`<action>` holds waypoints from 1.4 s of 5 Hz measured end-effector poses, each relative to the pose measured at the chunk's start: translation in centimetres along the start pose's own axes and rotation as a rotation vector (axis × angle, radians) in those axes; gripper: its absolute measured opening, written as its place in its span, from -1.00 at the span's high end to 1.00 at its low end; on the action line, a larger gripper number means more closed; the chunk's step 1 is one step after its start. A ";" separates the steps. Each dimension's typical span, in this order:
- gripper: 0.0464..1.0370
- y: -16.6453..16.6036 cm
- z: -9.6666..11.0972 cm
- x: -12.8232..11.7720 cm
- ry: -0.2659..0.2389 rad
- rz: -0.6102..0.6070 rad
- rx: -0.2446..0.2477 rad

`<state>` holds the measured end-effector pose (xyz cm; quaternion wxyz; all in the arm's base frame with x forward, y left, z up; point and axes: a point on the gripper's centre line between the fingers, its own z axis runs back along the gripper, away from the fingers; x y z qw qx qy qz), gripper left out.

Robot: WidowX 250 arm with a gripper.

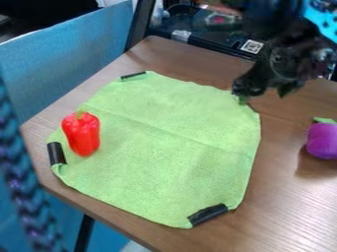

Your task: Fold the cloth from top right to bottom left

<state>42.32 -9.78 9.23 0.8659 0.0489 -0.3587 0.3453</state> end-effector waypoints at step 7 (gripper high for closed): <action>-0.27 -0.7 -9.5 0.1 0.001 0.028 0.167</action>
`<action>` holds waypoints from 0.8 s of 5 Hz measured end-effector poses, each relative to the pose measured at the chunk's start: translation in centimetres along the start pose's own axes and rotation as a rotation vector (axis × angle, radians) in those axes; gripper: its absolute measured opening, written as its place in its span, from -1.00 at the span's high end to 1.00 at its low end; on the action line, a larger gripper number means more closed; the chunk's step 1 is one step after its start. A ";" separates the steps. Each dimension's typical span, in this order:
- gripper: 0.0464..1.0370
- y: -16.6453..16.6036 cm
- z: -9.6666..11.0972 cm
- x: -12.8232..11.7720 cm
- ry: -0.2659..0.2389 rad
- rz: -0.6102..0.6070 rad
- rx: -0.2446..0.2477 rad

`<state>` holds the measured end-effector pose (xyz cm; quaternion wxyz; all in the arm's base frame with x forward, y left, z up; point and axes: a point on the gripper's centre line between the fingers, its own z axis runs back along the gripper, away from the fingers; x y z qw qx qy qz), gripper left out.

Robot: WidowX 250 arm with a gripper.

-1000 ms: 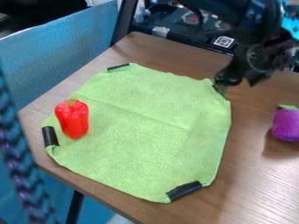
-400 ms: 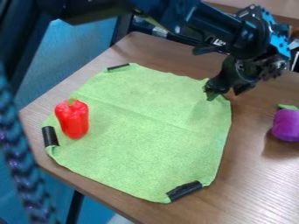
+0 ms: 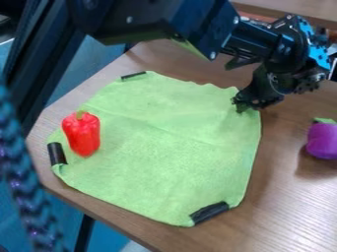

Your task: Fold the cloth from top right to bottom left

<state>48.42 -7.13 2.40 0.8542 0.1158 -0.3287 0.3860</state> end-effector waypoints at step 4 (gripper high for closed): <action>0.98 1.4 5.6 3.0 -0.021 0.007 -0.167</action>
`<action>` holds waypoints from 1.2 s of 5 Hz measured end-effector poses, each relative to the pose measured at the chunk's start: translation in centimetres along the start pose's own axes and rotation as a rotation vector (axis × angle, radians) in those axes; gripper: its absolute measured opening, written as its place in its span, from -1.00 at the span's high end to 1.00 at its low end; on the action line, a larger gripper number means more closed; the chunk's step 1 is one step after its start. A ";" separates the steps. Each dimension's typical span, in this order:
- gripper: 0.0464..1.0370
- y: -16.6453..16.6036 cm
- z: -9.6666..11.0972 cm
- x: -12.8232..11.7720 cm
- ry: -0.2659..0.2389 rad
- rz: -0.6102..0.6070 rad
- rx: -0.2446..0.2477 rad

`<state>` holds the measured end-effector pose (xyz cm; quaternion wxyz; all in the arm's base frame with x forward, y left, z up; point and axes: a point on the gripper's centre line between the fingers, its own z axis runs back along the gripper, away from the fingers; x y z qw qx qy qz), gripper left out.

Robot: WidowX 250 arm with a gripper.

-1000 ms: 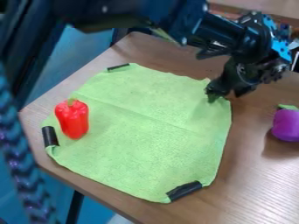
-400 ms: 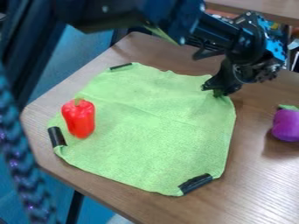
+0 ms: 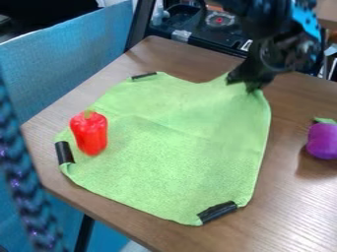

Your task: Fold the cloth from top right to bottom left

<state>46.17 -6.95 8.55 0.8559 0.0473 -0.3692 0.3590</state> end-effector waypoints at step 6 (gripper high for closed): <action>0.98 14.6 10.1 2.4 0.027 0.068 -0.160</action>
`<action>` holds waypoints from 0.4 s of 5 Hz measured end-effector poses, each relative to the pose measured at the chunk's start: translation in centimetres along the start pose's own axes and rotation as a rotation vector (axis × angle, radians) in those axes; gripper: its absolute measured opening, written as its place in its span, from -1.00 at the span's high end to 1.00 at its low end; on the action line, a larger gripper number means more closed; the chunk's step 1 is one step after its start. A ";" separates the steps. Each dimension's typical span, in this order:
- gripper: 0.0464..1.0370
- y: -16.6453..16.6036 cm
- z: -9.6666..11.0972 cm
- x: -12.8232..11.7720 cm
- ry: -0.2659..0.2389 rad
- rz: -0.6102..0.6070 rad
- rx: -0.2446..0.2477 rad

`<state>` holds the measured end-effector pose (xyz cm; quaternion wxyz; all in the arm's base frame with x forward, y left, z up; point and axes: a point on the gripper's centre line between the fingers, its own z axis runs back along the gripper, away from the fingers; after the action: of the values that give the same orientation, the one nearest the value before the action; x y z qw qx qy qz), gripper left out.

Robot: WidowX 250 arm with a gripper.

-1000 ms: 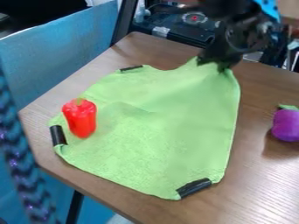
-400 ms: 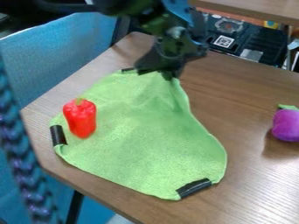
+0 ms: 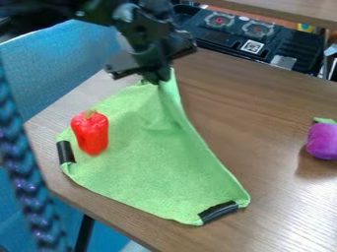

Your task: Fold the cloth from top right to bottom left

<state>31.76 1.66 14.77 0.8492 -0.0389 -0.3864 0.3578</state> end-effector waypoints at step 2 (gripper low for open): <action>0.98 5.1 2.1 0.6 0.013 0.000 -0.008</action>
<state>27.63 5.37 14.86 0.8515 -0.0444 -0.3824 0.3560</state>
